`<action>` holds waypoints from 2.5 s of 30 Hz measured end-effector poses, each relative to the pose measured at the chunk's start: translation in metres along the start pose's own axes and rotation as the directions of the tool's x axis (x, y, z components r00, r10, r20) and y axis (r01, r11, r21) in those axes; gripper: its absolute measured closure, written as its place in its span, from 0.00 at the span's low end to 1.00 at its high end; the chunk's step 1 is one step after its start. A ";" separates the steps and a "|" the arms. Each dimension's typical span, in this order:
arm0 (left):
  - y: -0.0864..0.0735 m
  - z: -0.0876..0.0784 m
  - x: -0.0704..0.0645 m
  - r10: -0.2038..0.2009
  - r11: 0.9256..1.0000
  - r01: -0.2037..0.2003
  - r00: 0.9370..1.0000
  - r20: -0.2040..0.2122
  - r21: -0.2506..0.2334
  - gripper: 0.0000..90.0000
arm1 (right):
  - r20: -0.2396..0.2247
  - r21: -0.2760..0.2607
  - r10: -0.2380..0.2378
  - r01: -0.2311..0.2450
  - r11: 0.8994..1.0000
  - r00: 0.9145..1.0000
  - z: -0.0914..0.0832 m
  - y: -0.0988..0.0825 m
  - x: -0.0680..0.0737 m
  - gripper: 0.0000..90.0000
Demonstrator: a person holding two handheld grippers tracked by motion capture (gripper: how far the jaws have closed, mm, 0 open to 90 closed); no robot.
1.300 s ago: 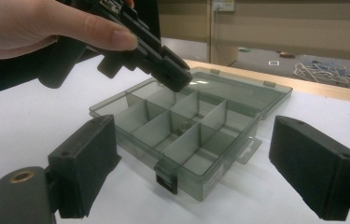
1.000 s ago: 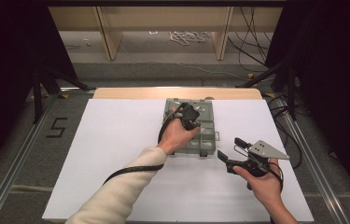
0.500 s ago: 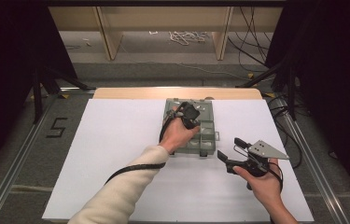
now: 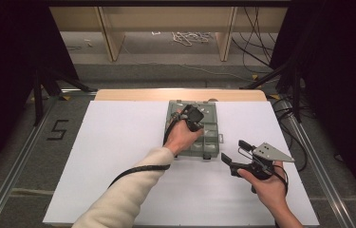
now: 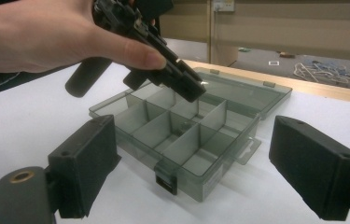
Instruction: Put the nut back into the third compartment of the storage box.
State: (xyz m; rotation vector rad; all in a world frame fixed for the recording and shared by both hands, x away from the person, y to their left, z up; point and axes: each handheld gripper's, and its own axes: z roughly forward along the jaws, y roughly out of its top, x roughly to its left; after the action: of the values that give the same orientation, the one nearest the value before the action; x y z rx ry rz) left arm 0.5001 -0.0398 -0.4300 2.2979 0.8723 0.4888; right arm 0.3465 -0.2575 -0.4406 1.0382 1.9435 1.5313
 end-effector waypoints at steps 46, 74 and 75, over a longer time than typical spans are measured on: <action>-0.087 -0.105 0.013 -0.056 0.961 0.088 0.990 0.130 -0.261 0.22 | 0.014 0.019 -0.002 0.001 1.000 1.000 -0.001 0.000 -0.003 0.18; -0.192 -0.155 0.004 -0.144 0.932 0.163 0.986 0.084 -0.325 0.23 | 0.049 0.002 0.027 -0.027 1.000 0.998 0.000 -0.002 -0.014 0.18; -0.194 -0.154 0.003 -0.163 0.929 0.183 0.983 0.086 -0.321 0.23 | 0.039 0.018 0.027 -0.028 0.999 0.999 -0.001 -0.002 -0.014 0.18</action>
State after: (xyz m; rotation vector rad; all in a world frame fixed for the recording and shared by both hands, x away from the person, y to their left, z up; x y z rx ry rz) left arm 0.3313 0.1412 -0.4457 1.9038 0.8831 0.4494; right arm 0.3541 -0.2689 -0.4436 1.0987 1.9282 1.4992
